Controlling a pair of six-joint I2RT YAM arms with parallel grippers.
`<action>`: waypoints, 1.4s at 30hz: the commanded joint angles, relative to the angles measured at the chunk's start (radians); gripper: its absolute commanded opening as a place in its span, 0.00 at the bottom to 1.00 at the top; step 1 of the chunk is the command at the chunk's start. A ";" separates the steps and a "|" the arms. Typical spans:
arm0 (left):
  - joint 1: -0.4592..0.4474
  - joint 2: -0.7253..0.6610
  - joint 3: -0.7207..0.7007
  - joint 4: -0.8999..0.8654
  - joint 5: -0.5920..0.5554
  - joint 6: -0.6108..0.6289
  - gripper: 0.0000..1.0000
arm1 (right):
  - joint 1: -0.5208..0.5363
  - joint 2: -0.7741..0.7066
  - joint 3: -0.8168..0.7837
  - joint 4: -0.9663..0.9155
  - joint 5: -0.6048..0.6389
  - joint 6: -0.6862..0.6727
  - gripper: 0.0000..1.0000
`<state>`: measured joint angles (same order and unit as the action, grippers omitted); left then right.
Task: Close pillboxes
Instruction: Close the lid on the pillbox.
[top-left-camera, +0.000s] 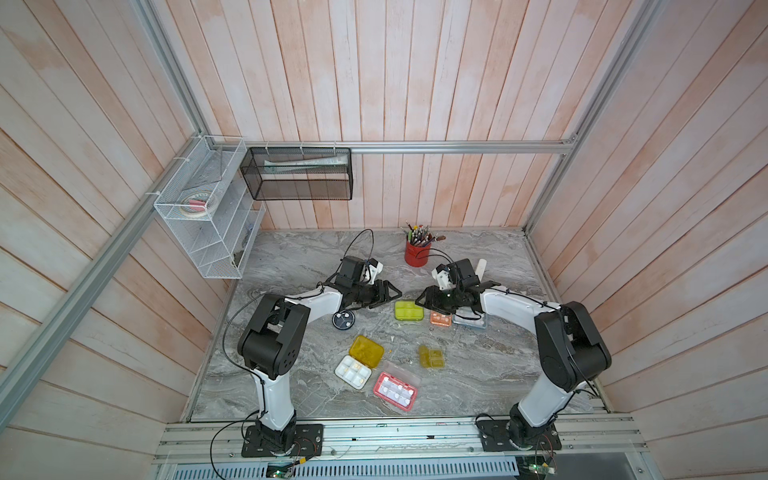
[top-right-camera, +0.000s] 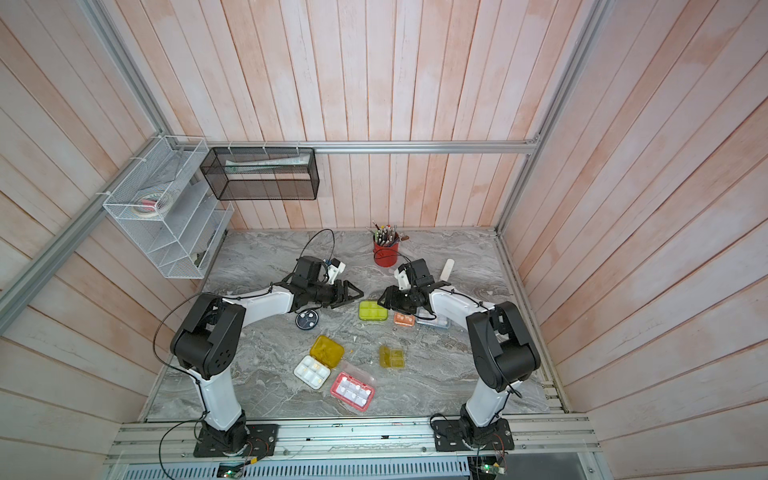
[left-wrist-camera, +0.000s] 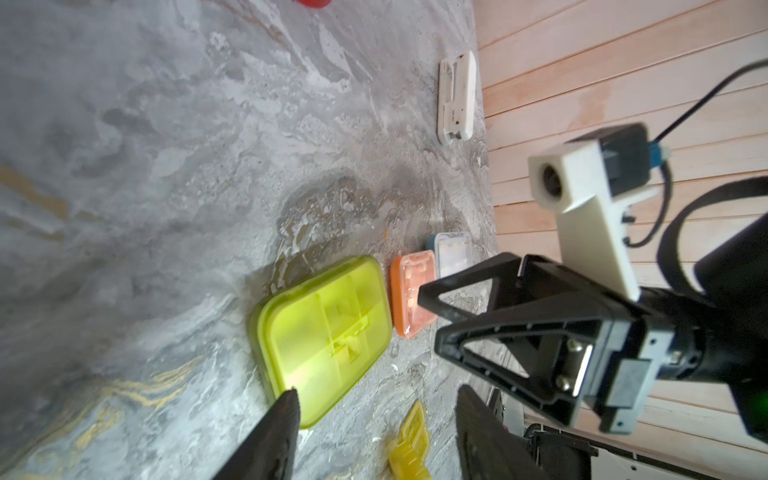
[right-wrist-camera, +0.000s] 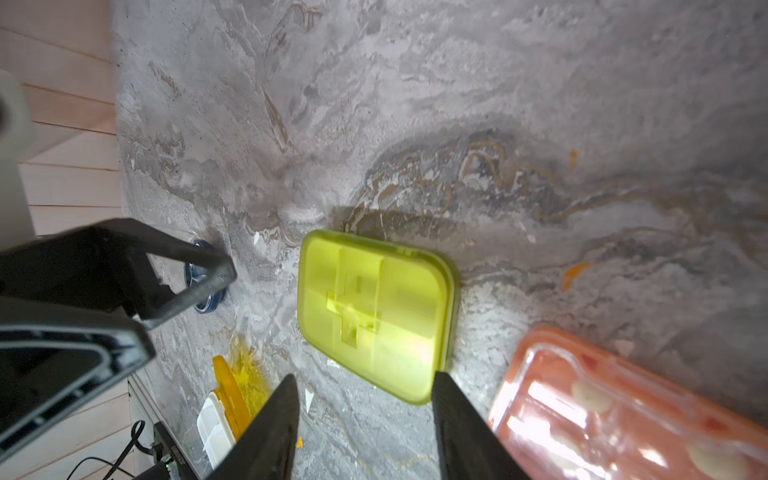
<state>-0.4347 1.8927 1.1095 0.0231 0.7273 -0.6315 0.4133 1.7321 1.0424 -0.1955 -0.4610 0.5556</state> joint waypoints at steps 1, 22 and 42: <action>0.001 -0.018 -0.027 0.009 -0.003 0.002 0.62 | -0.004 0.038 0.028 -0.039 0.006 -0.026 0.54; -0.024 0.042 -0.037 0.057 0.020 -0.033 0.62 | -0.003 0.092 0.023 -0.023 -0.010 -0.033 0.54; -0.032 0.046 -0.056 0.065 0.015 -0.028 0.62 | 0.031 0.112 0.013 0.004 -0.029 -0.009 0.54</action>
<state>-0.4618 1.9308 1.0744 0.0708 0.7322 -0.6628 0.4355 1.8267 1.0603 -0.2012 -0.4751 0.5339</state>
